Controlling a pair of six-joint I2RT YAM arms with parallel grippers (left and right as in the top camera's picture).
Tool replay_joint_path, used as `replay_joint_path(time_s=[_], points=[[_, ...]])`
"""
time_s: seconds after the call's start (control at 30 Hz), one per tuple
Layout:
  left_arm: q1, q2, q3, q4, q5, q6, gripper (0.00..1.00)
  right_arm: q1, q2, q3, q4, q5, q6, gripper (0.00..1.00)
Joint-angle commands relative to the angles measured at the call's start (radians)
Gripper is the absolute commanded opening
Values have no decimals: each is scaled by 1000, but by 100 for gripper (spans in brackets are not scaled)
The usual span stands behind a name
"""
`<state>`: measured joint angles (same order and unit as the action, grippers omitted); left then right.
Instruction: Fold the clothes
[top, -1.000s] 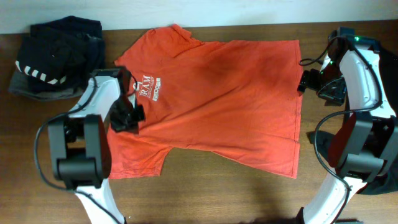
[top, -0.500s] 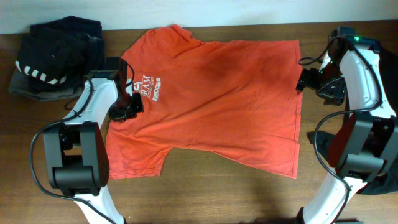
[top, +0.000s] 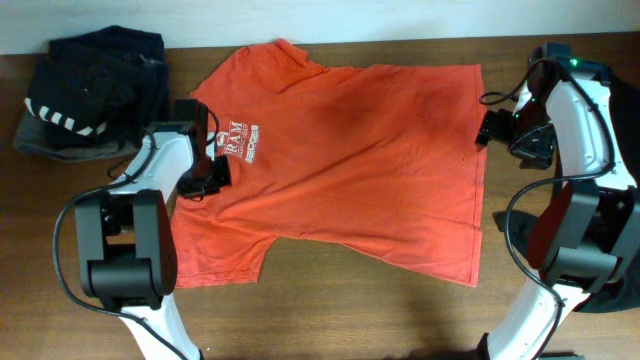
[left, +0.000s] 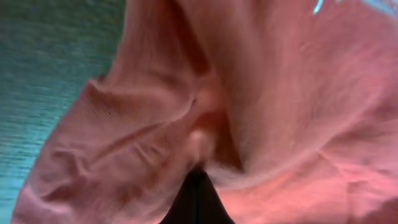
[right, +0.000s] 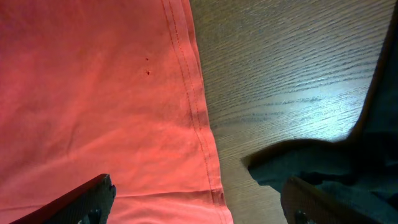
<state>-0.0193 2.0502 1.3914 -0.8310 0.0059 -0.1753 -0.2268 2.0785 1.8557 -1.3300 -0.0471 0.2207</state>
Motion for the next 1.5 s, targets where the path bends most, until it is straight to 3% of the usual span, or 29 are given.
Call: replay_joint_path(time_s=[0.0,0.13,0.8,0.97,1.07,1.27,1.47], points=[[5,21,-64,26,-27,20,0,-2,-30,13,0,-6,-8,90],[5,21,-97,26,-20,19,0,-2,-30,13,-1,-6,-8,90],[4,21,-101,-309,-9,-110,1,-2,-30,13,-2,-6,-8,90],[4,19,-101,-360,-50,-130,0,-2,-30,13,-8,-5,-20,90],[4,9,-101,-415,-129,-207,0,-2,-30,13,-15,-1,-30,90],[4,-82,-101,-442,-164,-303,0,-3,-29,13,-7,6,-30,91],[-6,-259,-101,-412,-205,-306,0,-3,-29,13,12,6,-3,88]])
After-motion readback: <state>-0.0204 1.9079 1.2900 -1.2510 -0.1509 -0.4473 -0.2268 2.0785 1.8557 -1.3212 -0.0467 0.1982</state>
